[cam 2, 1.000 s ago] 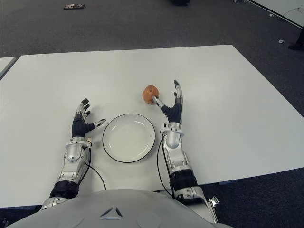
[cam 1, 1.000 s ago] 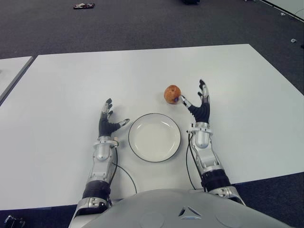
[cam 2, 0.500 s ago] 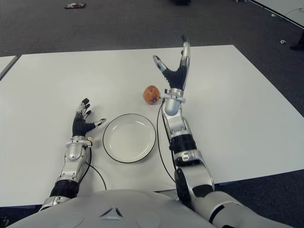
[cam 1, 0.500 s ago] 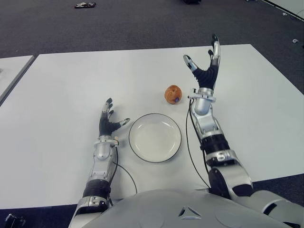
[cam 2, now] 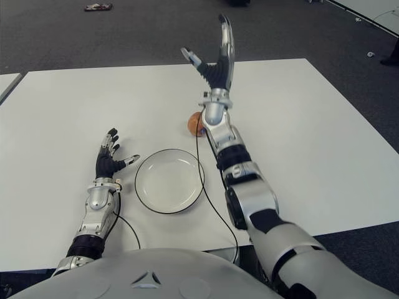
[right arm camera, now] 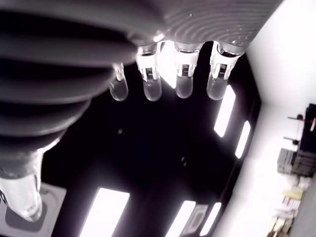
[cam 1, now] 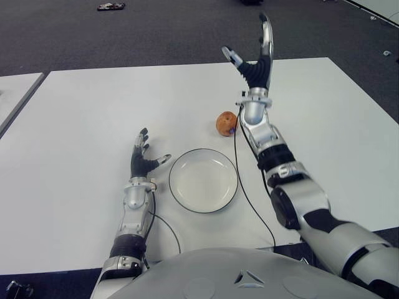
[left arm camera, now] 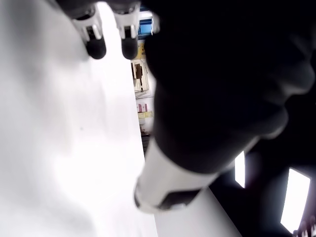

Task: Put the apples into the plate.

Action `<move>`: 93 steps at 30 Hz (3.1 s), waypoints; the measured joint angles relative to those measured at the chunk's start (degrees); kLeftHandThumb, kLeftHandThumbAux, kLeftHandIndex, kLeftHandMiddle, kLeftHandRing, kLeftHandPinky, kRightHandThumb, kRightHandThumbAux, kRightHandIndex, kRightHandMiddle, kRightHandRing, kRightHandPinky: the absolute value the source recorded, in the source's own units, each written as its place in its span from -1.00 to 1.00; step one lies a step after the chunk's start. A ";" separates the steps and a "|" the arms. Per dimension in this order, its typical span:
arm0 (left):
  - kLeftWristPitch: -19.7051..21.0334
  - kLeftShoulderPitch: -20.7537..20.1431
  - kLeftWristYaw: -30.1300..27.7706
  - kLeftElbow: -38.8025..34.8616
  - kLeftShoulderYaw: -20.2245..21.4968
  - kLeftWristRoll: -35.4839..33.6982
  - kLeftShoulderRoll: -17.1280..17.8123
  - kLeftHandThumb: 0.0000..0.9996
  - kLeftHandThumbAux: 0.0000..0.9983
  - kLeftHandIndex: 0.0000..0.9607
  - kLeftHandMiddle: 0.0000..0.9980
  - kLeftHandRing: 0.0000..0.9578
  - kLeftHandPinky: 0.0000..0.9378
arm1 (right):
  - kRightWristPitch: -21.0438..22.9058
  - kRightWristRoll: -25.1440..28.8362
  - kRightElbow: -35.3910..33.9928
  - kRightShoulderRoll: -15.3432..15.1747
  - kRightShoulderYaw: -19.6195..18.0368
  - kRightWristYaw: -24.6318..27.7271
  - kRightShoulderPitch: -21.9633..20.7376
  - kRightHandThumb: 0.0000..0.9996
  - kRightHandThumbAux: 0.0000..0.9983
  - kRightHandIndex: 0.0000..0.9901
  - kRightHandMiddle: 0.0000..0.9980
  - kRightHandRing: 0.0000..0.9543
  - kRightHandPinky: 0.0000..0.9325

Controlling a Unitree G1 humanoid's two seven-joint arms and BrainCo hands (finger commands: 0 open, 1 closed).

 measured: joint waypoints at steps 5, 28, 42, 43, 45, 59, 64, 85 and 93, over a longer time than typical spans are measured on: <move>0.07 0.00 0.11 -0.06 -0.01 0.07 -0.02 -1.00 0.03 -1.00 -1.00 -1.00 -1.00 | -0.17 -1.90 11.05 0.03 3.12 0.13 -5.49 -0.84 0.05 -0.96 -0.97 -1.00 -0.92; 1.12 0.55 0.12 -1.10 0.05 0.04 -0.18 -1.00 0.06 -1.00 -1.00 -1.00 -1.00 | 9.41 -11.25 29.96 1.91 16.21 -0.05 -11.18 -1.00 -0.08 -1.00 -1.00 -1.00 -1.00; 0.58 1.03 0.12 -1.32 0.19 -0.51 -0.03 -1.00 0.04 -1.00 -1.00 -1.00 -1.00 | 16.17 -14.12 31.00 0.13 20.19 0.01 -7.84 -1.00 -0.07 -1.00 -0.98 -1.00 -1.00; 0.52 1.08 0.12 -1.31 0.19 -0.52 0.01 -1.00 0.04 -1.00 -1.00 -1.00 -1.00 | 16.37 -14.17 31.05 0.00 20.40 0.08 -7.53 -1.00 -0.07 -1.00 -0.98 -1.00 -1.00; 0.33 1.19 0.12 -1.32 0.19 -0.51 0.12 -1.00 0.02 -1.00 -1.00 -1.00 -1.00 | 16.82 -14.30 31.14 -0.22 20.76 0.27 -6.97 -1.00 -0.07 -1.00 -0.98 -1.00 -1.00; -0.29 1.57 0.11 -1.16 0.28 -0.51 1.17 -1.00 -0.04 -1.00 -1.00 -1.00 -1.00 | 19.51 -15.23 31.55 -2.09 22.22 0.70 -5.63 -1.00 -0.06 -1.00 -0.95 -1.00 -1.00; -0.70 1.55 0.10 -0.82 0.30 -0.55 1.65 -1.00 -0.05 -1.00 -1.00 -1.00 -1.00 | 20.02 -15.25 31.59 -2.44 22.42 0.70 -4.84 -1.00 -0.05 -1.00 -0.94 -1.00 -1.00; -2.45 1.38 0.03 0.53 0.32 -1.08 2.84 -1.00 -0.06 -1.00 -1.00 -1.00 -1.00 | 20.88 -15.27 32.02 -3.21 23.10 1.78 -2.38 -1.00 0.04 -1.00 -0.95 -1.00 -1.00; -3.06 1.18 0.03 1.01 0.28 -1.06 2.83 -1.00 -0.06 -1.00 -1.00 -1.00 -1.00 | 20.93 -15.52 32.03 -1.92 23.81 2.58 -1.91 -1.00 0.01 -1.00 -0.96 -1.00 -1.00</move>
